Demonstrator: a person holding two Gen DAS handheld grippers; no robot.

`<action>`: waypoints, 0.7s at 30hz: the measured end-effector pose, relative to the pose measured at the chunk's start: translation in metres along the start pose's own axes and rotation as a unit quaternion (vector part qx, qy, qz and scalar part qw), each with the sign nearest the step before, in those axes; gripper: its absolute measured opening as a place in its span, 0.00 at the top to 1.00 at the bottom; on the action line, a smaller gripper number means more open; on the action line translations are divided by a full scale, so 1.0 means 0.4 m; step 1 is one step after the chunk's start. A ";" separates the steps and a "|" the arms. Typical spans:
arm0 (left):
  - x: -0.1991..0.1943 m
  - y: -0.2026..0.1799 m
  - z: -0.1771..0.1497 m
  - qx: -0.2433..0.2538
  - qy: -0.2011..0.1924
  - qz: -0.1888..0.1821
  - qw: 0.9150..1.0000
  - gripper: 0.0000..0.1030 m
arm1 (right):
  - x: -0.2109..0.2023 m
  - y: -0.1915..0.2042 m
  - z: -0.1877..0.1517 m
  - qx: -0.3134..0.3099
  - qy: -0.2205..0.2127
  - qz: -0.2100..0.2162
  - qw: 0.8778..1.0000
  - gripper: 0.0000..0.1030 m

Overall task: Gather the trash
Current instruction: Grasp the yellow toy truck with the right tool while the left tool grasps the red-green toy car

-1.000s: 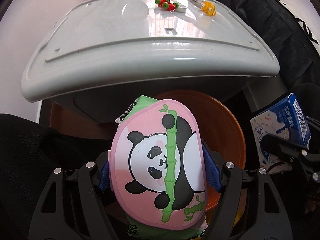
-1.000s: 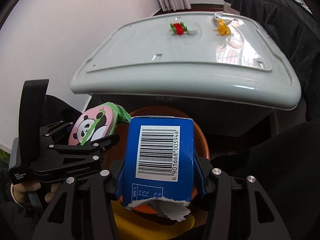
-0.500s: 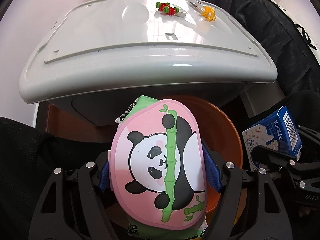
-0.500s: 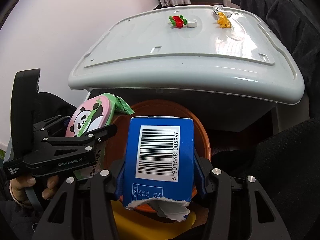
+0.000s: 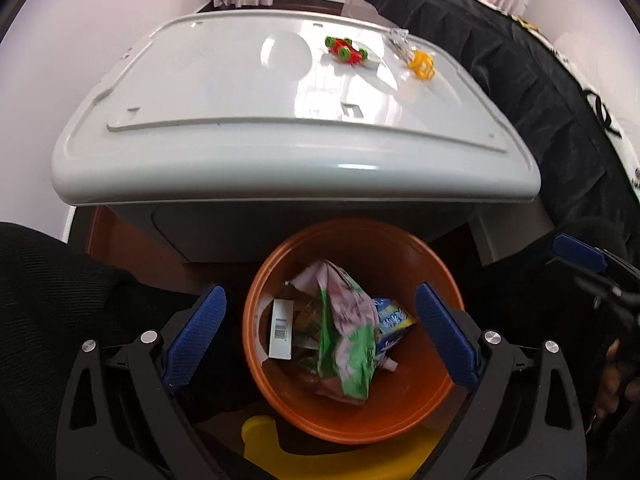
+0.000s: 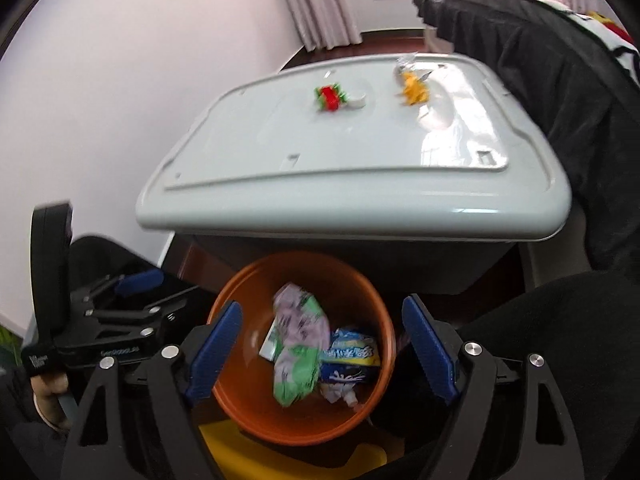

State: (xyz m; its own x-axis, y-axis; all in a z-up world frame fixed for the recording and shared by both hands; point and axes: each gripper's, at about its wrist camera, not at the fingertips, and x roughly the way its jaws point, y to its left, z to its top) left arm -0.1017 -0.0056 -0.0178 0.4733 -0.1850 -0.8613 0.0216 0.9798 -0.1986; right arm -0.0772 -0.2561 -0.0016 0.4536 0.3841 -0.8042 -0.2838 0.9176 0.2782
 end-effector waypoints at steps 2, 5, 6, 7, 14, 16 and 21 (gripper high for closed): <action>-0.003 0.004 0.003 -0.006 -0.004 -0.003 1.000 0.10 | -0.007 -0.011 0.010 0.006 -0.005 -0.004 1.000 0.21; -0.005 0.007 0.013 -0.013 -0.007 -0.009 1.000 0.10 | -0.005 -0.023 0.030 0.010 -0.008 -0.004 1.000 0.21; -0.007 0.007 0.017 -0.014 -0.009 -0.011 1.000 0.10 | -0.001 -0.024 0.041 0.009 -0.008 -0.005 1.000 0.20; -0.012 0.007 0.026 -0.015 -0.013 -0.013 1.000 0.10 | 0.000 -0.027 0.049 0.008 -0.010 -0.006 1.000 0.19; -0.027 0.002 0.096 -0.007 -0.048 -0.015 0.999 0.10 | 0.030 -0.069 0.156 0.010 -0.022 -0.015 1.000 0.18; -0.023 -0.001 0.132 -0.001 -0.058 -0.008 0.998 0.10 | 0.049 -0.086 0.200 0.013 -0.024 -0.023 0.999 0.18; -0.007 -0.009 0.225 0.014 -0.078 -0.002 0.997 0.10 | 0.104 -0.121 0.315 0.017 -0.035 -0.036 0.999 0.15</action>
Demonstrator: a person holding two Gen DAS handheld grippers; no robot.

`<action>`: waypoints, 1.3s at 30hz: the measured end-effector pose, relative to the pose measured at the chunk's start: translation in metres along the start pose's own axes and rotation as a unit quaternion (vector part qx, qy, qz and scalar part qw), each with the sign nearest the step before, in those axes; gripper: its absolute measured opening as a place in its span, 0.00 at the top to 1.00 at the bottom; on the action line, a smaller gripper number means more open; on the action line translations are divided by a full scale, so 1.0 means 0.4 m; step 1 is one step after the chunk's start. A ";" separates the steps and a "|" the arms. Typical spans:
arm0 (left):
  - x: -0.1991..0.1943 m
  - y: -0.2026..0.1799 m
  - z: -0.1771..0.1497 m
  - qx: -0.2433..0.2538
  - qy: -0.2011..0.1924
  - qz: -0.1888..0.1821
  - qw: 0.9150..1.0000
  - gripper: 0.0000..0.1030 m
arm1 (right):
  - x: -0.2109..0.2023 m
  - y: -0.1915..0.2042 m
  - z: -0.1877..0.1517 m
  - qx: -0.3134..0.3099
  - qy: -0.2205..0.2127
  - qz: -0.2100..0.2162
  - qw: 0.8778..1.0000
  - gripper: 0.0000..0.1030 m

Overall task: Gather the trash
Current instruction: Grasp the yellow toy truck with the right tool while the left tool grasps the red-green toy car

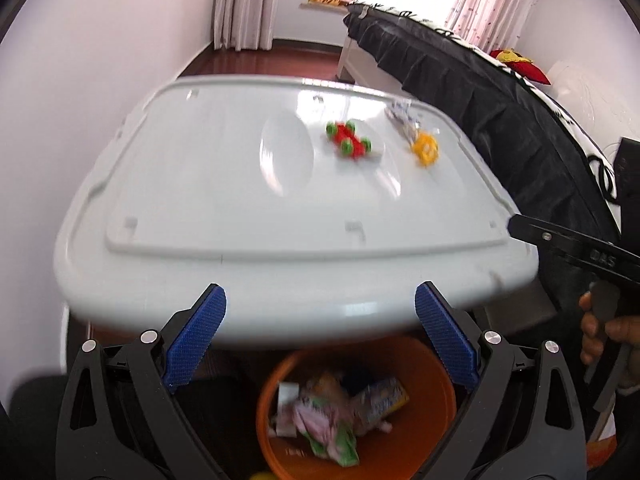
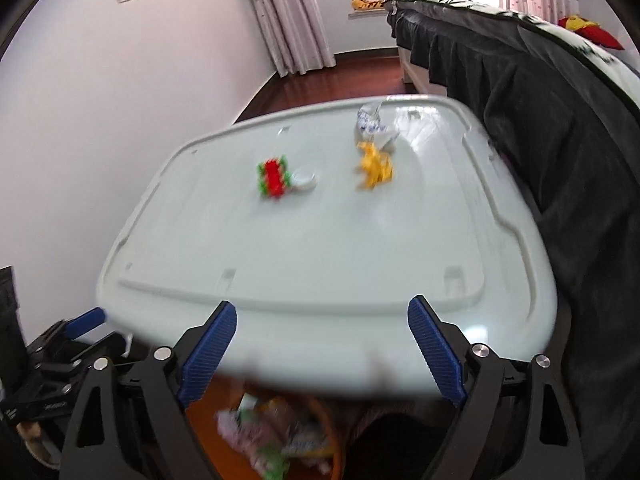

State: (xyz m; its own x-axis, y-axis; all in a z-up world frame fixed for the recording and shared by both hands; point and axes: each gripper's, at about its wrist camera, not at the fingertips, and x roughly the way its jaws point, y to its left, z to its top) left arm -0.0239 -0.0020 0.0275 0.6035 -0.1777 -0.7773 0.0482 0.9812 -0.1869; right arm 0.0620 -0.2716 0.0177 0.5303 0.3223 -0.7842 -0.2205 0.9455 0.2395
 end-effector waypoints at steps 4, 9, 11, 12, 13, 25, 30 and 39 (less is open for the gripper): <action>0.052 -0.021 0.097 0.034 -0.012 0.015 0.999 0.10 | 0.093 -0.022 0.107 -0.009 0.008 -0.015 1.000 0.14; 0.144 -0.020 0.181 0.039 0.000 0.022 0.999 0.10 | 0.210 -0.055 0.205 -0.018 0.020 -0.027 0.999 0.14; 0.173 -0.010 0.186 0.026 0.008 0.011 1.000 0.10 | 0.252 -0.073 0.232 -0.012 0.024 -0.035 0.999 0.14; 0.181 -0.004 0.182 0.021 0.009 0.009 1.000 0.10 | 0.273 -0.084 0.243 -0.006 0.024 -0.037 0.999 0.14; 0.189 0.000 0.178 0.014 0.010 0.012 1.000 0.10 | 0.294 -0.093 0.253 0.000 0.025 -0.036 0.999 0.14; 0.215 0.020 0.169 -0.010 0.024 0.022 0.999 0.10 | 0.392 -0.128 0.285 0.021 0.033 -0.046 0.998 0.31; 0.217 0.024 0.167 -0.018 0.024 0.016 0.999 0.10 | 0.397 -0.126 0.284 0.013 0.031 -0.053 0.998 0.35; 0.230 0.019 0.158 -0.018 0.035 0.019 0.999 0.10 | 0.411 -0.092 0.275 -0.050 0.024 -0.101 0.993 0.66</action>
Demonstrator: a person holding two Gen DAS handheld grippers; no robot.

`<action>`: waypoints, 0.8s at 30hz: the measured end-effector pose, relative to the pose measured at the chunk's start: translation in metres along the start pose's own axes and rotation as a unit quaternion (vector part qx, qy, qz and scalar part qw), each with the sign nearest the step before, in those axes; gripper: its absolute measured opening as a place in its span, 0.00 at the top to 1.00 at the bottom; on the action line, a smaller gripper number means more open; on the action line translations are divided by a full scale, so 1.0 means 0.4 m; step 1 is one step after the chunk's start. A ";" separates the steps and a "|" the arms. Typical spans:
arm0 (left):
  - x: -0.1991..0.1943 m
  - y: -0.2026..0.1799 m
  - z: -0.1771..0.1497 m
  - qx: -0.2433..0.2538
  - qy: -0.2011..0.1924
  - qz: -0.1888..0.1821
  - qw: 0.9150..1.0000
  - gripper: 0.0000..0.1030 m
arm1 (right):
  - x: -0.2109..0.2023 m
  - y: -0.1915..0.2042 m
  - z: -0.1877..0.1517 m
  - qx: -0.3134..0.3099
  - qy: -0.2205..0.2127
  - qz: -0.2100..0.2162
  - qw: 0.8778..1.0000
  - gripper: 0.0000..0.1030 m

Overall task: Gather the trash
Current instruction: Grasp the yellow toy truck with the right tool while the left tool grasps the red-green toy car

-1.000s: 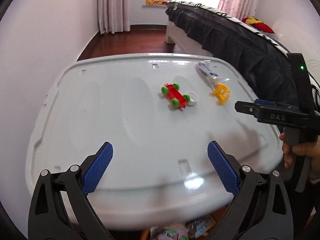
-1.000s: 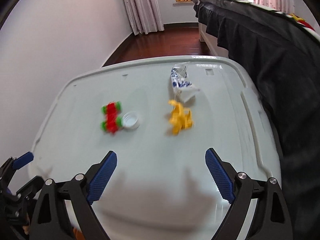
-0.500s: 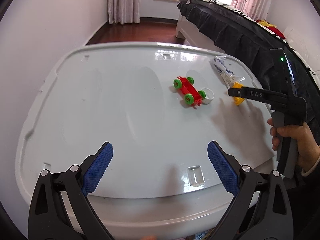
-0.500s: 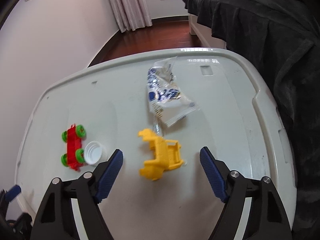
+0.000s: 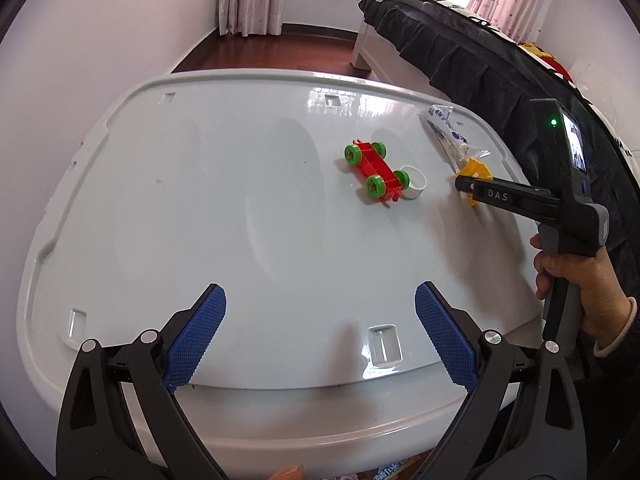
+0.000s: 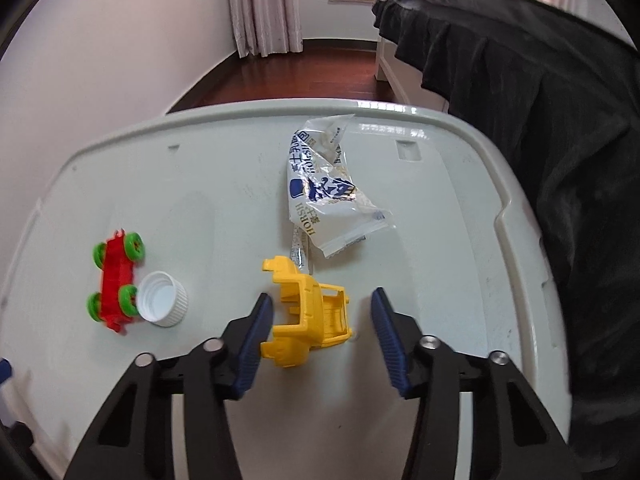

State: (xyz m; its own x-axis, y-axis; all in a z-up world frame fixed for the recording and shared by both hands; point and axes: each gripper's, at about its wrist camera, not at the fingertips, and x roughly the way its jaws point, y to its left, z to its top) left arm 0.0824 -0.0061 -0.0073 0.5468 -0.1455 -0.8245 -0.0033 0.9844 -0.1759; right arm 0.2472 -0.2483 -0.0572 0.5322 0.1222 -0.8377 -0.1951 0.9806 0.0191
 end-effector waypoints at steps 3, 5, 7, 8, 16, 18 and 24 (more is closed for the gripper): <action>0.016 0.001 -0.004 -0.004 0.014 -0.001 1.000 0.10 | -0.004 0.035 -0.002 -0.032 -0.007 -0.017 0.999 0.67; 0.020 0.004 -0.006 -0.010 0.016 0.002 1.000 0.10 | -0.009 0.055 -0.008 -0.049 -0.004 -0.014 0.999 0.67; 0.019 0.006 -0.007 -0.008 0.012 0.009 1.000 0.10 | -0.020 0.054 -0.015 -0.037 0.004 0.009 0.999 0.67; 0.018 0.006 -0.007 -0.007 0.008 0.016 1.000 0.10 | -0.044 0.049 -0.019 -0.029 -0.001 0.019 0.999 0.67; 0.019 -0.006 0.006 -0.009 0.017 0.011 1.000 0.10 | -0.267 -0.005 -0.094 0.049 -0.063 0.087 0.993 0.67; 0.024 -0.028 0.025 0.001 0.020 0.014 1.000 0.10 | -0.302 -0.006 -0.142 0.053 -0.070 0.090 0.992 0.67; 0.082 -0.102 0.124 -0.013 0.041 0.002 0.999 0.10 | -0.315 -0.026 -0.189 0.044 -0.073 0.087 0.993 0.67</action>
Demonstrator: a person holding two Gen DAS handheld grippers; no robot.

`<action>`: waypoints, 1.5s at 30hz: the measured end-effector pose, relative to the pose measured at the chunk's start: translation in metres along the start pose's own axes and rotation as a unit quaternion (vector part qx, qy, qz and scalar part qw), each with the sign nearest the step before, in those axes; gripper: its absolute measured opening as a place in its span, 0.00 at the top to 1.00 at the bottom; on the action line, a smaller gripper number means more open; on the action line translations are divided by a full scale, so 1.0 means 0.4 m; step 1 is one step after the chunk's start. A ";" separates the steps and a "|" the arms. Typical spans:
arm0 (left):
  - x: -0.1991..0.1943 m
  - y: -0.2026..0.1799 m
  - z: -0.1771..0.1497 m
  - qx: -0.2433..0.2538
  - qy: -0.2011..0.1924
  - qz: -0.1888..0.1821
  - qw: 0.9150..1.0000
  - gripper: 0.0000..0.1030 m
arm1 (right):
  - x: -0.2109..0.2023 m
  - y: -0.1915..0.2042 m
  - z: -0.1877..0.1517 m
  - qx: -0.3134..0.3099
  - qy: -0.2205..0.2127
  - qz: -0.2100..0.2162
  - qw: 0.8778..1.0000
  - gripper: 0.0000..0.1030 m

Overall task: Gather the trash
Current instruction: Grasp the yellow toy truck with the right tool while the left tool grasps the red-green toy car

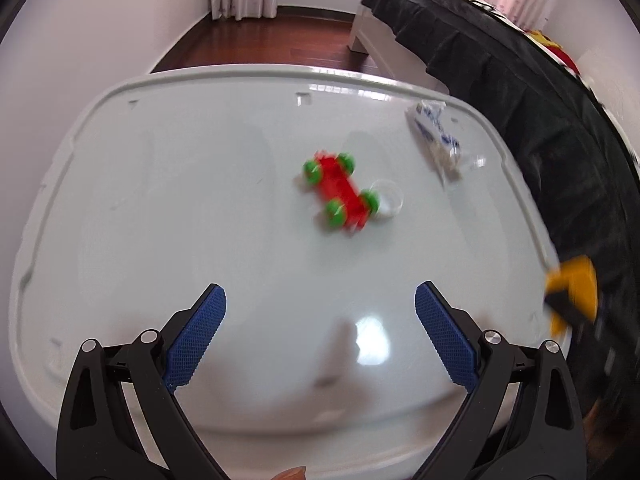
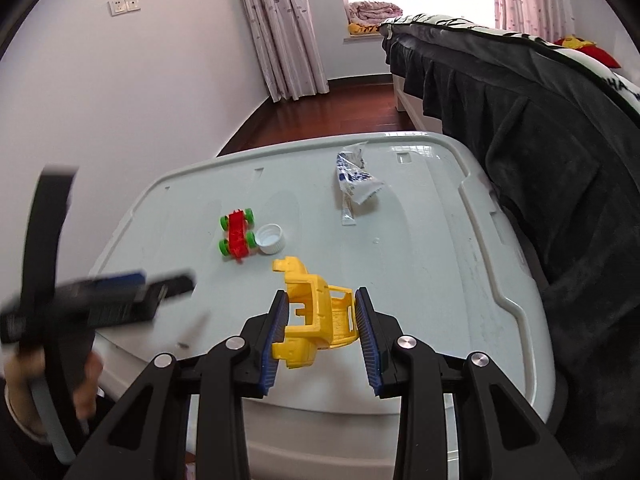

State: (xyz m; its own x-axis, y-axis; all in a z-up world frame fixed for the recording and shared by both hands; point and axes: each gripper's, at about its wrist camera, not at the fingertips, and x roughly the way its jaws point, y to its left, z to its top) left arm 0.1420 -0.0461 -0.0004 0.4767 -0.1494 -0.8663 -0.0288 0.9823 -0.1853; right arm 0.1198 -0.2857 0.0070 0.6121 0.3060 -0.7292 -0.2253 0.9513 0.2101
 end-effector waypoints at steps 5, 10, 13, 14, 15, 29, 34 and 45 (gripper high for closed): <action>0.077 -0.007 0.111 -0.087 0.017 -0.005 0.996 0.10 | -0.004 -0.050 0.006 0.025 -0.008 0.006 1.000 0.67; 0.159 -0.005 0.182 -0.122 0.029 0.030 0.992 0.10 | -0.015 -0.088 0.010 0.055 -0.015 0.020 0.998 0.67; 0.194 0.005 0.198 -0.142 0.036 0.040 0.988 0.10 | -0.018 -0.102 0.012 0.067 -0.017 0.030 0.997 0.67; 0.204 0.006 0.200 -0.145 0.039 0.043 0.988 0.10 | -0.020 -0.105 0.014 0.071 -0.019 0.032 0.997 0.67; 0.209 0.007 0.200 -0.146 0.041 0.046 0.987 0.10 | -0.022 -0.108 0.017 0.073 -0.021 0.034 0.997 0.67; 0.227 0.010 0.164 -0.116 0.024 0.145 0.982 0.09 | -0.019 -0.122 0.019 0.100 -0.014 0.055 0.993 0.67; 0.226 0.009 0.174 -0.104 0.023 0.142 0.984 0.18 | -0.018 -0.120 0.021 0.098 -0.011 0.056 0.994 0.67; 0.233 -0.057 0.206 -0.068 -0.006 0.139 0.988 0.61 | -0.011 -0.125 0.021 0.102 -0.009 0.060 0.993 0.67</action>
State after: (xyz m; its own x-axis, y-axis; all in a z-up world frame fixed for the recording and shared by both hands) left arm 0.2593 -0.0733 -0.0387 0.4431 0.1262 -0.8875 -0.2779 0.9606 -0.0021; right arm 0.1348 -0.3345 0.0050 0.6042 0.4159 -0.6797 -0.1398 0.8951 0.4235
